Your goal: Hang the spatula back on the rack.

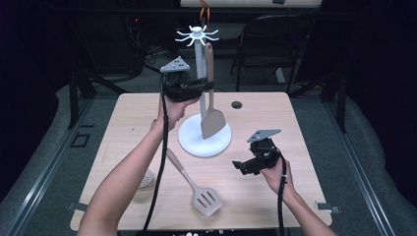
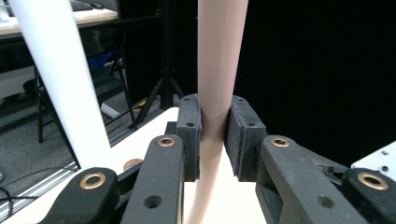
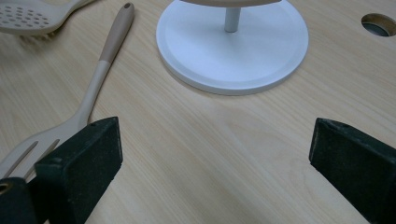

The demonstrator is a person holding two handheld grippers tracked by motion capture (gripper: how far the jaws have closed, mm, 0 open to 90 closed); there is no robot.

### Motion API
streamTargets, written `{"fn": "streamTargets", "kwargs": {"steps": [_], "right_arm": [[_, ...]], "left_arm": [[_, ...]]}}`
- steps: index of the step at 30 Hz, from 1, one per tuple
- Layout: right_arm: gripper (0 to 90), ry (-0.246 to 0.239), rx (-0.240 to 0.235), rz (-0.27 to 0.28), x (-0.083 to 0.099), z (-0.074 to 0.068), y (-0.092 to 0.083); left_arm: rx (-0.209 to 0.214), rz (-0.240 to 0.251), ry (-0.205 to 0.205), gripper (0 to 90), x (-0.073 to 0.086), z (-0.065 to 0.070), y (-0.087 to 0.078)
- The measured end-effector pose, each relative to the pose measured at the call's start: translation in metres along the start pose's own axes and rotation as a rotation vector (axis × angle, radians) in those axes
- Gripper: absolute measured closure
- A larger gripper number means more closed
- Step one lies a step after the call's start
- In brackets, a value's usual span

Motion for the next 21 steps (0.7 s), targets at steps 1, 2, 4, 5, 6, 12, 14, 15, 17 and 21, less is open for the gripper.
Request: {"fn": "streamTargets", "kwargs": {"steps": [1,2,4,5,6,12,14,15,17,21], "right_arm": [[2.2,0.002,-0.001,0.003,0.000,0.000,0.000],[2.2,0.001,-0.003,0.003,0.000,-0.001,0.000],[2.2,0.001,-0.006,0.004,0.000,-0.002,0.000],[2.2,0.002,-0.010,0.009,-0.001,-0.003,0.001],[2.2,-0.001,-0.010,0.005,-0.001,-0.003,0.001],[2.2,-0.003,-0.010,0.002,-0.001,-0.004,0.001],[2.3,-0.004,-0.012,-0.001,-0.001,-0.004,0.001],[2.2,-0.002,-0.014,-0.002,-0.001,-0.004,0.001],[2.3,-0.004,-0.014,-0.004,0.000,-0.005,0.001],[2.3,-0.004,-0.013,-0.008,0.000,-0.005,0.001]], "left_arm": [[-0.001,0.001,-0.003,76.5,-0.001,-0.001,0.000],[0.000,0.000,-0.005,76.5,0.000,-0.002,0.000],[0.001,-0.003,-0.012,76.5,0.000,-0.003,0.001],[0.003,-0.001,-0.016,76.5,0.001,-0.004,0.001],[0.005,0.001,-0.020,76.5,0.001,-0.004,0.001],[-0.004,-0.002,-0.032,76.5,0.001,-0.009,0.003],[-0.009,-0.002,-0.034,76.5,0.000,-0.011,0.004],[-0.009,-0.003,-0.033,76.5,0.000,-0.011,0.004],[-0.012,-0.001,-0.035,76.5,-0.001,-0.012,0.005],[-0.018,-0.007,-0.031,76.5,-0.001,-0.013,0.006]]}}
Point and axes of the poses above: each handheld gripper's, and its own axes: y roughly forward along the jaws, x roughly out of its underside, z roughly to its right, the point moved 10 cm from there along y, roughly forward along the jaws, and after that the axes turned 11 degrees about -x, right-handed, at the moved point
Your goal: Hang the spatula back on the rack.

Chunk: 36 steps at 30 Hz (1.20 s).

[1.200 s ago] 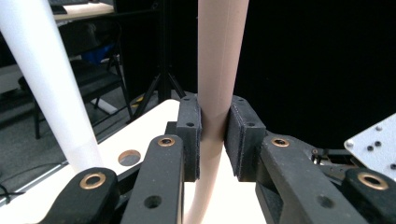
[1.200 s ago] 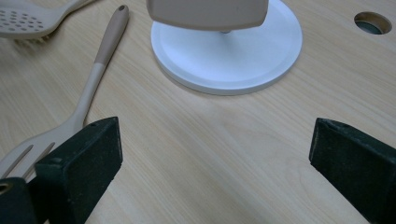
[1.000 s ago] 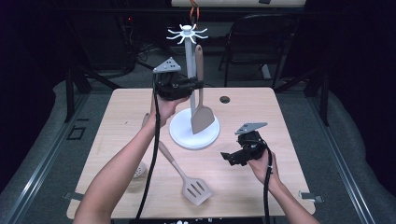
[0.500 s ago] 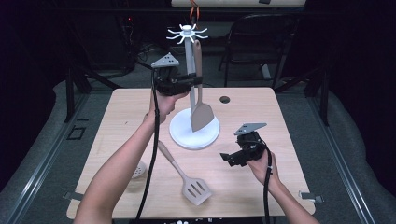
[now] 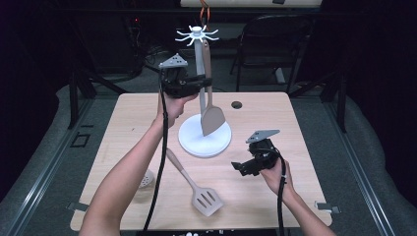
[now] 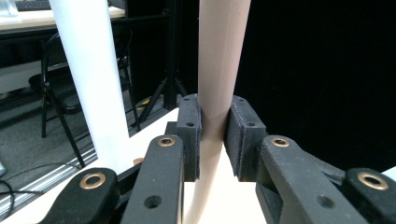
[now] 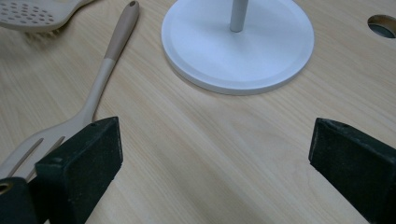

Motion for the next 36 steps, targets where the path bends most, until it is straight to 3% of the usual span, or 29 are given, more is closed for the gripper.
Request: {"fn": "streamTargets", "kwargs": {"steps": [7,15,22,26,36], "right_arm": [[2.4,-0.001,-0.001,-0.004,0.000,0.000,0.000],[2.5,-0.005,-0.003,-0.013,0.001,-0.001,0.001],[2.6,-0.013,-0.007,-0.022,0.002,-0.001,0.002],[2.7,-0.015,-0.011,-0.024,0.002,-0.002,0.002],[2.8,-0.018,-0.012,-0.034,0.003,-0.002,0.004]], "left_arm": [[-0.019,-0.003,-0.014,76.4,0.002,-0.008,0.003],[-0.089,0.005,0.052,76.2,0.003,-0.015,0.003],[-0.067,0.011,0.047,75.5,0.004,-0.015,0.003],[-0.049,0.011,0.019,74.1,0.006,-0.016,0.002],[-0.044,0.002,-0.020,63.4,0.012,-0.021,-0.004]]}}
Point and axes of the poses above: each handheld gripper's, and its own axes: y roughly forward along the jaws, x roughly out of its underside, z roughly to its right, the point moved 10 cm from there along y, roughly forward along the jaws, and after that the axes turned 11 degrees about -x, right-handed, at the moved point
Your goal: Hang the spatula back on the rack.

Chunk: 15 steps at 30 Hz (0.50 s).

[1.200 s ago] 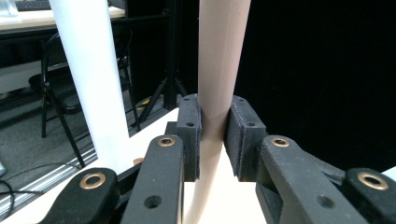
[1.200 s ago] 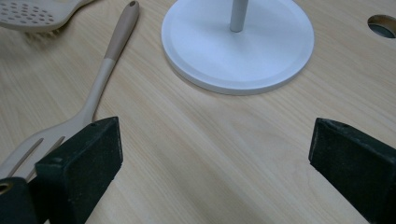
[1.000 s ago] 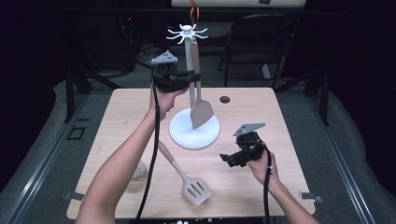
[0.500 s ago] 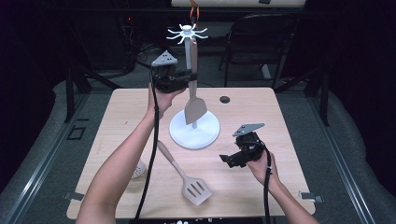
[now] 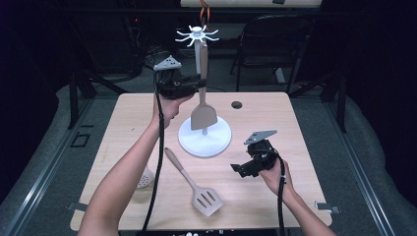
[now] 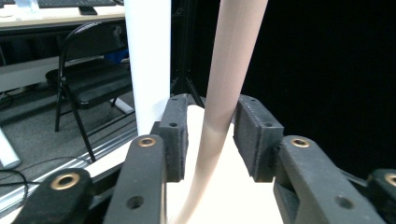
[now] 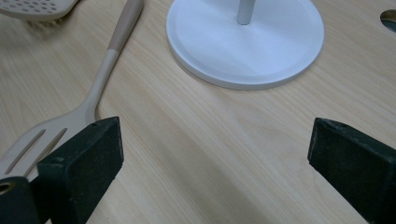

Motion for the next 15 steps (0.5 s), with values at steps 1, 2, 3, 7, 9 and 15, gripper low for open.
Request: {"fn": "streamTargets", "kwargs": {"steps": [1,2,3,7,9,15], "right_arm": [[2.9,0.003,0.000,0.002,0.000,0.000,0.000],[2.9,0.004,-0.001,-0.002,0.000,0.000,0.000],[3.0,0.003,-0.001,-0.003,0.000,0.000,0.000],[3.3,0.004,-0.003,0.003,0.000,0.000,0.001],[3.3,0.002,-0.001,-0.001,0.001,0.001,0.001],[3.3,0.004,0.006,-0.017,0.002,0.003,0.003]], "left_arm": [[0.001,-0.002,-0.005,61.9,0.001,0.000,-0.001],[-0.004,-0.008,-0.008,59.9,0.002,0.000,-0.002],[-0.006,-0.009,-0.012,58.0,0.003,-0.001,-0.002],[-0.017,-0.025,-0.020,46.6,0.006,-0.002,-0.007],[-0.025,-0.026,-0.015,40.9,0.007,-0.003,-0.009],[-0.061,-0.044,0.016,22.8,0.004,-0.004,-0.018]]}}
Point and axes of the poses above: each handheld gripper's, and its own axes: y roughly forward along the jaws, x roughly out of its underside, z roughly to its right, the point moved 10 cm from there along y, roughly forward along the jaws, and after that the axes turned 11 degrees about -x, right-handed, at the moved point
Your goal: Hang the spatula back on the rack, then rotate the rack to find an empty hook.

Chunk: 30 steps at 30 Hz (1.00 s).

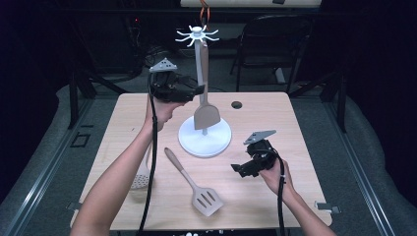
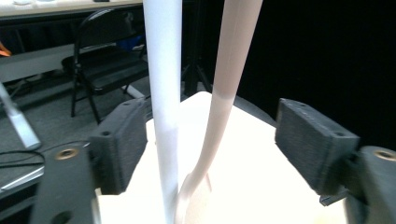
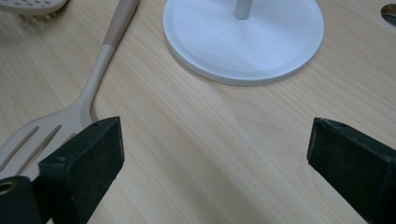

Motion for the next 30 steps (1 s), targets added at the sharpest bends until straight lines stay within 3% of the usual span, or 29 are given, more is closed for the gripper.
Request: {"fn": "streamTargets", "kwargs": {"steps": [4,10,17,24,26,30], "right_arm": [[3.3,0.005,0.000,-0.005,0.001,0.001,0.000],[3.6,0.009,-0.002,-0.004,0.001,0.001,0.002],[4.5,0.009,-0.002,-0.016,0.003,0.003,0.004],[5.0,0.009,-0.002,-0.030,0.005,0.002,0.005],[5.1,0.007,0.001,-0.029,0.005,0.002,0.005],[5.5,0.003,-0.002,-0.032,0.005,0.002,0.006]], "left_arm": [[-0.021,-0.004,0.006,15.3,-0.004,-0.002,-0.007],[-0.034,0.014,0.008,14.9,-0.013,-0.004,-0.017],[-0.086,0.023,0.044,16.5,-0.023,-0.008,-0.028],[-0.154,0.123,0.064,49.5,-0.047,-0.007,-0.042],[-0.159,0.161,0.081,60.0,-0.054,-0.004,-0.046],[-0.158,0.191,0.114,74.5,-0.065,0.003,-0.050]]}}
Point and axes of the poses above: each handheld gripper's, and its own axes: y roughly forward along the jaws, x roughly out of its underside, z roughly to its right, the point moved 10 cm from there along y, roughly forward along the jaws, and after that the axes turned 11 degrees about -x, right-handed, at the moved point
